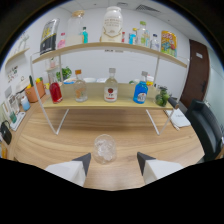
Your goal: Make me a cup of Mount Fuji.
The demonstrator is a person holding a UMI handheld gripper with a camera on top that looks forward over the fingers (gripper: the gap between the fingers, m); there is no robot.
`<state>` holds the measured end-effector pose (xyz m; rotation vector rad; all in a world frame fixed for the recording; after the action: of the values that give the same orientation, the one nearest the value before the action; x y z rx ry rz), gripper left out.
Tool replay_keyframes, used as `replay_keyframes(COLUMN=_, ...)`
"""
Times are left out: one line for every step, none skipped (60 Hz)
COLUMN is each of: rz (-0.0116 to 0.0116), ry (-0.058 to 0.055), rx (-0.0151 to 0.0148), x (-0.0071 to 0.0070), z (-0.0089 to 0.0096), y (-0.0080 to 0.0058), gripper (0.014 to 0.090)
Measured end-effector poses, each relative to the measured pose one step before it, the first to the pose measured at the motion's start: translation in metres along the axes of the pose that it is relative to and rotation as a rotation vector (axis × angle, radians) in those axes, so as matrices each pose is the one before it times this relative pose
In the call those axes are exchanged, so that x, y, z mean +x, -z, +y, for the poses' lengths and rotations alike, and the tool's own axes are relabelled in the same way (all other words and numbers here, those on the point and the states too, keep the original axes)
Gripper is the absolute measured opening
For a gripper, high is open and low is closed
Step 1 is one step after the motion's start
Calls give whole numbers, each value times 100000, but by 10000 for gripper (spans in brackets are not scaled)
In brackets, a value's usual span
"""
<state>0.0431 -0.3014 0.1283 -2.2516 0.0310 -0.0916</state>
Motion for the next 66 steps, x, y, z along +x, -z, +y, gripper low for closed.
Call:
replay_keyframes(rz=86, ry=-278, rx=85, x=-7, z=-14, y=9, gripper=866)
replay_keyframes(rz=33, ry=-207, rx=50, x=-12, z=-3, y=34, gripper=864)
replay_keyframes(rz=3, ry=-222, rx=3, x=-17, z=5, y=45, gripper=864)
replay_keyframes(rz=63, ry=-184, rx=13, x=0, z=17, y=58, gripper=864)
replay_keyframes(rz=160, ry=-114, rx=8, x=26, z=0, y=56, gripper=864)
replay_keyframes(rz=197, ry=-65, rx=62, x=24, z=30, y=126, gripper=865)
replay_keyframes(rz=201, ry=-52, rx=64, x=22, z=62, y=154, gripper=865)
replay_keyframes(rz=304, ry=-89, rx=53, x=-27, z=166, y=257, gripper=865)
replay_keyframes(rz=84, ry=-10, rx=70, x=-3, z=100, y=213, gripper=864)
replay_keyframes(rz=61, ry=-30, rx=89, x=-21, z=118, y=248, gripper=863)
replay_keyframes(rz=18, ry=-90, rx=112, x=-37, z=74, y=190, gripper=864)
replay_keyframes(rz=-14, ry=-144, rx=159, x=-58, z=97, y=214, gripper=862)
replay_keyframes(rz=-13, ry=-181, rx=227, x=-84, z=87, y=209, gripper=864)
replay_keyframes(rz=-38, ry=-157, rx=298, x=-75, z=64, y=186, gripper=865)
replay_keyframes(rz=-54, ry=-130, rx=343, x=-86, z=71, y=196, gripper=865)
replay_keyframes(rz=-99, ry=-95, rx=331, x=-116, z=32, y=203, gripper=864)
replay_keyframes(rz=-133, ry=-34, rx=319, x=-140, z=54, y=131, gripper=865)
replay_keyframes(rz=-111, ry=-20, rx=299, x=-206, z=35, y=145, gripper=863)
replay_keyframes(rz=-123, ry=36, rx=360, x=-223, z=22, y=121, gripper=864)
replay_keyframes(rz=-93, ry=66, rx=526, x=-285, z=-21, y=110, gripper=865)
replay_keyframes(rz=-170, ry=55, rx=712, x=-315, z=-31, y=133, gripper=866)
replay_keyframes(rz=-267, ry=-56, rx=832, x=-366, z=-47, y=104, gripper=866)
replay_keyframes(rz=-289, ry=-69, rx=890, x=-352, z=-85, y=93, gripper=866)
replay_keyframes(rz=-368, ry=-155, rx=853, x=-513, z=-151, y=52, gripper=866)
replay_keyframes(rz=-438, ry=-100, rx=940, x=-446, z=-101, y=91, gripper=865)
replay_keyframes(rz=-510, ry=-168, rx=982, x=-455, z=-173, y=72, gripper=867)
replay_keyframes(rz=-509, ry=-295, rx=1027, x=-508, z=-174, y=43, gripper=866)
replay_keyframes(rz=-531, ry=-382, rx=1151, x=-492, z=-231, y=29, gripper=864)
replay_keyframes(rz=-473, ry=-417, rx=1242, x=-491, z=-242, y=4, gripper=866)
replay_keyframes(rz=-497, ry=-479, rx=1414, x=-471, z=-319, y=-25, gripper=865)
replay_keyframes(rz=-609, ry=-507, rx=1448, x=-513, z=-339, y=-44, gripper=866)
replay_keyframes(rz=-756, ry=-471, rx=1405, x=-564, z=-385, y=-42, gripper=865)
replay_keyframes(rz=-872, ry=-424, rx=1439, x=-571, z=-380, y=-68, gripper=864)
replay_keyframes(rz=-776, ry=-378, rx=1432, x=-531, z=-371, y=-80, gripper=864)
replay_keyframes(rz=-596, ry=-294, rx=1429, x=-515, z=-396, y=-132, gripper=864)
replay_keyframes(rz=-421, ry=-268, rx=1438, x=-427, z=-401, y=-167, gripper=864)
replay_keyframes(rz=-284, ry=-279, rx=1406, x=-388, z=-403, y=-203, gripper=865)
replay_keyframes(rz=-243, ry=-270, rx=1403, x=-392, z=-399, y=-200, gripper=866)
replay_keyframes(rz=-356, ry=-174, rx=1404, x=-405, z=-442, y=-242, gripper=866)
replay_keyframes(rz=-340, ry=-158, rx=1392, x=-376, z=-417, y=-266, gripper=866)
replay_keyframes(rz=-185, ry=-124, rx=1453, x=-299, z=-435, y=-295, gripper=866)
replay_keyframes(rz=1, ry=-118, rx=1430, x=-222, z=-450, y=-347, gripper=868)
replay_keyframes(rz=207, ry=-109, rx=1386, x=-197, z=-478, y=-354, gripper=868)
replay_keyframes(rz=320, ry=-48, rx=1264, x=-150, z=-427, y=-373, gripper=869)
replay_keyframes(rz=262, ry=-50, rx=1103, x=-121, z=-402, y=-399, gripper=868)
replay_keyframes(rz=135, ry=-57, rx=833, x=-147, z=-332, y=-467, gripper=868)
replay_keyframes(rz=54, ry=-80, rx=680, x=-173, z=-317, y=-523, gripper=868)
replay_keyframes(rz=33, ry=-102, rx=601, x=-127, z=-284, y=-510, gripper=869)
replay_keyframes(rz=76, ry=-43, rx=543, x=-84, z=-272, y=-559, gripper=867)
replay_keyframes(rz=82, ry=9, rx=473, x=-32, z=-227, y=-581, gripper=867)
replay_keyframes(rz=108, ry=43, rx=477, x=-65, z=-235, y=-556, gripper=867)
replay_keyframes(rz=149, ry=111, rx=564, x=13, z=-271, y=-572, gripper=866)
replay_keyframes(rz=142, ry=80, rx=596, x=80, z=-243, y=-605, gripper=867)
replay_keyframes(rz=178, ry=182, rx=570, x=51, z=-276, y=-558, gripper=865)
replay_keyframes(rz=108, ry=263, rx=499, x=38, z=-243, y=-558, gripper=864)
replay_keyframes(rz=49, ry=345, rx=391, x=24, z=-191, y=-548, gripper=865)
replay_keyframes(rz=122, ry=345, rx=277, x=108, z=-189, y=-531, gripper=863)
replay_keyframes(rz=197, ry=411, rx=2, x=126, z=-301, y=-345, gripper=863)
replay_keyframes(rz=130, ry=326, rx=192, x=34, z=-184, y=-466, gripper=860)
replay_keyframes(rz=-37, ry=311, rx=255, x=66, z=-175, y=-511, gripper=858)
replay_keyframes(rz=-22, ry=272, rx=269, x=81, z=-169, y=-518, gripper=856)
replay_keyframes(rz=-68, ry=350, rx=184, x=85, z=-142, y=-467, gripper=857)
replay_keyframes(rz=-1, ry=256, rx=386, x=78, z=24, y=-660, gripper=854)
replay_keyframes(rz=86, ry=376, rx=168, x=105, z=-76, y=-474, gripper=848)
replay_keyframes(rz=123, ry=457, rx=34, x=151, z=-156, y=-802, gripper=843)
replay_keyframes(rz=147, ry=420, rx=128, x=90, z=-108, y=-400, gripper=833)
